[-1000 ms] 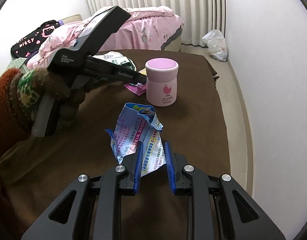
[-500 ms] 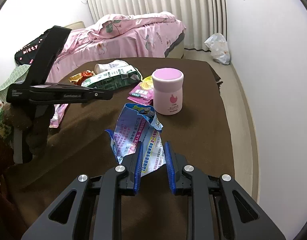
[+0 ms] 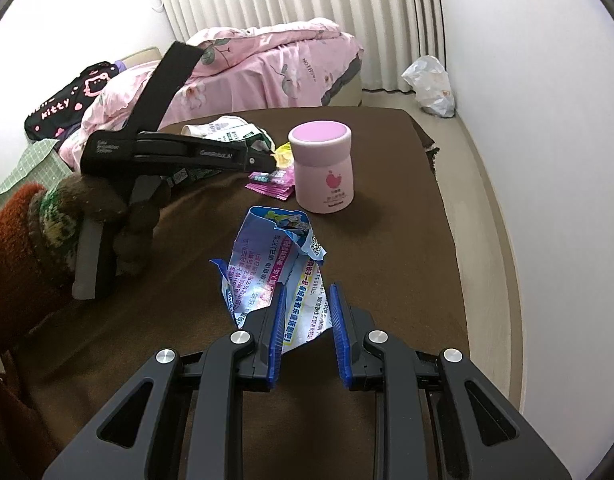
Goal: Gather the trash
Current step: 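Grasp the yellow potato chips packet with the left tool while the right holds the wrapper, then carry the chips packet with the left tool while the right carries the wrapper over the yellow bag, then open both tools to drop the wrapper and chips packet into the yellow bag, then move both open tools back over the remaining items on the table, then grasp the white paper cup with the left tool and lift it, then grasp the green-white milk carton with the right tool while the left holds the cup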
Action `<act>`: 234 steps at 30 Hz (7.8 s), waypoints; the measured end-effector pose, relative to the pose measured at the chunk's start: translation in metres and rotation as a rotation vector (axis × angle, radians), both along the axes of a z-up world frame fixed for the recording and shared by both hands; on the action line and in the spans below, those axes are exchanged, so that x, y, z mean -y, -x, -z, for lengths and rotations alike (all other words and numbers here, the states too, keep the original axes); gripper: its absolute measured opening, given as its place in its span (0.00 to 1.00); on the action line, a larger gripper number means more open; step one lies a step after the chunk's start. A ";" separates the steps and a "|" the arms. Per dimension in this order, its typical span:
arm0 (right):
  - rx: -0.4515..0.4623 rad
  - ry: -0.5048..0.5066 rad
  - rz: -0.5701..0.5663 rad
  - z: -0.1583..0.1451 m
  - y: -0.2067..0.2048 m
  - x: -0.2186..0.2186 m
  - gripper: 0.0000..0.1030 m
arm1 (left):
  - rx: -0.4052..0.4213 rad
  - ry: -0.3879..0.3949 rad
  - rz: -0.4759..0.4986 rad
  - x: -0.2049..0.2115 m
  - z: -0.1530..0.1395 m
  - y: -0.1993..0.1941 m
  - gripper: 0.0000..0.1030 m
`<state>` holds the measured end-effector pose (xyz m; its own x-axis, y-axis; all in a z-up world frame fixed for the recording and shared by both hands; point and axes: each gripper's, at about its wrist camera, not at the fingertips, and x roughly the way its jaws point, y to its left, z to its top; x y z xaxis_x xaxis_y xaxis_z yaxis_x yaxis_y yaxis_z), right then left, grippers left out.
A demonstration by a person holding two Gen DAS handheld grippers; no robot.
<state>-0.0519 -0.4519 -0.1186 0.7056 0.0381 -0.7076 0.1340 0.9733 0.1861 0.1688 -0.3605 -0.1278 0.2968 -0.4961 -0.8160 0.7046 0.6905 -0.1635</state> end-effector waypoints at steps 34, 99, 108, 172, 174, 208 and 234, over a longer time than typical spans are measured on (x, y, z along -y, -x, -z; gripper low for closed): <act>0.021 0.007 -0.002 0.002 0.002 -0.001 0.21 | 0.036 -0.162 0.206 0.080 0.007 -0.044 0.57; 0.076 0.124 -0.718 -0.083 -0.271 -0.394 0.21 | 0.332 0.303 -0.890 -0.518 -0.075 -0.009 0.29; -0.016 0.068 -0.751 -0.049 -0.297 -0.410 0.31 | 0.246 0.347 -0.970 -0.535 -0.063 -0.031 0.49; 0.142 0.186 -0.038 -0.044 -0.142 -0.037 0.40 | 0.179 0.104 -0.164 -0.164 -0.064 -0.082 0.60; 0.134 0.183 0.041 -0.043 -0.136 -0.006 0.40 | 0.186 0.101 -0.150 -0.159 -0.063 -0.081 0.60; 0.089 -0.039 -0.096 -0.030 -0.155 -0.055 0.40 | -0.022 0.098 -0.233 -0.152 -0.045 -0.112 0.00; 0.054 0.165 -0.088 -0.018 -0.148 -0.065 0.40 | -0.271 0.179 -0.256 -0.130 -0.020 -0.175 0.42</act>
<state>0.0958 -0.3871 -0.1003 0.7421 -0.0122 -0.6702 0.0412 0.9988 0.0274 0.3437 -0.2306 -0.1077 0.2151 -0.5753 -0.7891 0.4290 0.7816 -0.4529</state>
